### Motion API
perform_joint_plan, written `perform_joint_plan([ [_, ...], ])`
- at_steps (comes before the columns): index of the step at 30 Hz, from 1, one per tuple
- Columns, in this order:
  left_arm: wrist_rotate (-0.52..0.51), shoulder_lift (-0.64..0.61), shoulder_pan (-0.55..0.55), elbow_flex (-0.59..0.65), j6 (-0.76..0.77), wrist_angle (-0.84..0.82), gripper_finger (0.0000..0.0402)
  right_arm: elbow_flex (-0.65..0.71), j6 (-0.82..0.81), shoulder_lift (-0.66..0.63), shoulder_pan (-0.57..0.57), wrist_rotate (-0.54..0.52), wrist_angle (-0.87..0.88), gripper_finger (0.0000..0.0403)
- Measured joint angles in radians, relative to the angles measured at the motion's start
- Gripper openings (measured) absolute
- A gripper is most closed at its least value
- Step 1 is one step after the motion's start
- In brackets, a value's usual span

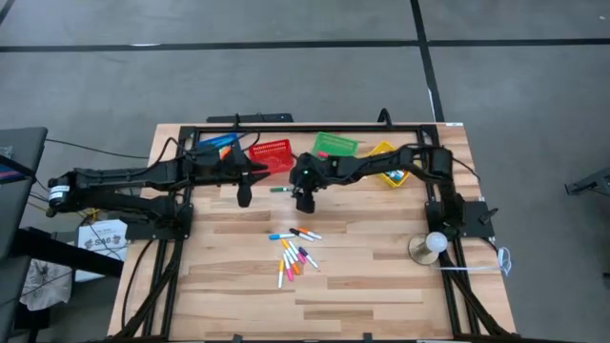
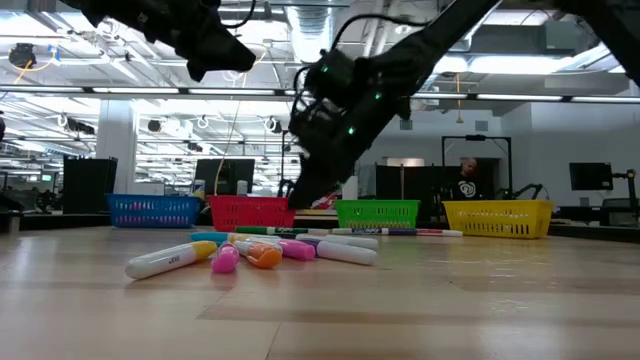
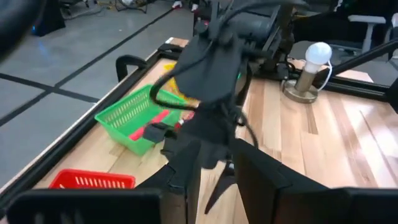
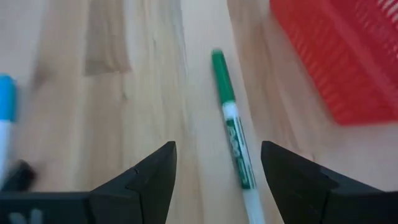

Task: Pick & Place Markers
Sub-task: Put the small green marker pen into the red bin

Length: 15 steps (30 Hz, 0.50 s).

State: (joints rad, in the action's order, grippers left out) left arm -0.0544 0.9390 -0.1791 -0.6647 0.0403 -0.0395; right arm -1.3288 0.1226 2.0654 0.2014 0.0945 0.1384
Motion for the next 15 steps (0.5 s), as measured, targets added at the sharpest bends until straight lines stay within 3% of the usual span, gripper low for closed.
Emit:
perform_joint_plan([
  [9, -0.001, 0.027, 0.020, 0.000, 0.021, 0.000, 0.0092, -0.074, -0.002, 0.110, -0.004, -0.052, 0.031, 0.0219],
  [15, -0.001, 0.035, 0.023, 0.000, 0.021, 0.001, 0.0092, -0.079, -0.022, 0.139, -0.005, -0.063, 0.049, 0.0177],
])
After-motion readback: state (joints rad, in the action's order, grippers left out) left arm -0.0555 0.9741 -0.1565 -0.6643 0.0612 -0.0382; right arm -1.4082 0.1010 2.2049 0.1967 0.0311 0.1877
